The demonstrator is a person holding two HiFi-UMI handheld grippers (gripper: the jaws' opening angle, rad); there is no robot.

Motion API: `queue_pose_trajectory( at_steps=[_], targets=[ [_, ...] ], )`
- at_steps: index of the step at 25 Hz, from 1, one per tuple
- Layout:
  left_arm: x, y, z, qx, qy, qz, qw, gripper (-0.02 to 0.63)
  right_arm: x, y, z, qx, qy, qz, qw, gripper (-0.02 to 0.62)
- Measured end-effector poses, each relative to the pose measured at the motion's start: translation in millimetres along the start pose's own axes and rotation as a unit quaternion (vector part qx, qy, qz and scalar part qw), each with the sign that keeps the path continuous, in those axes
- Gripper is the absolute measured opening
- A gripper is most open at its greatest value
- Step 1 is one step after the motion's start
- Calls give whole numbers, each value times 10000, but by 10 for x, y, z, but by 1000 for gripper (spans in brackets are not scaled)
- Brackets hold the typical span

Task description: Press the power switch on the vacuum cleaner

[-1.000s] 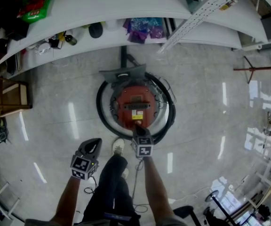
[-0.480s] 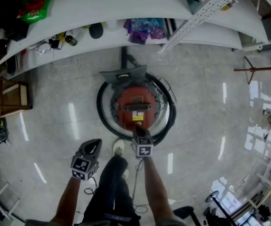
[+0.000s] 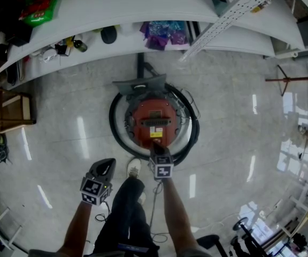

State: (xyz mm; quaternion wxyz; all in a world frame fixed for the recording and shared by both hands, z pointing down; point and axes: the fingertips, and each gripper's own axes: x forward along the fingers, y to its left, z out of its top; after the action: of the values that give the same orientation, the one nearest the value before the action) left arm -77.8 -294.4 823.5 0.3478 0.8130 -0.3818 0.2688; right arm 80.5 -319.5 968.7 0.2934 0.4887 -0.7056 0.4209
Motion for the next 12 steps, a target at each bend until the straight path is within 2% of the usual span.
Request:
queue_pose_trajectory(
  at_steps=[12],
  targets=[
    [0,-31,-9,-5,-15,24,10000,8,10,-21,-14,48,90,-26,9999,12]
  ],
)
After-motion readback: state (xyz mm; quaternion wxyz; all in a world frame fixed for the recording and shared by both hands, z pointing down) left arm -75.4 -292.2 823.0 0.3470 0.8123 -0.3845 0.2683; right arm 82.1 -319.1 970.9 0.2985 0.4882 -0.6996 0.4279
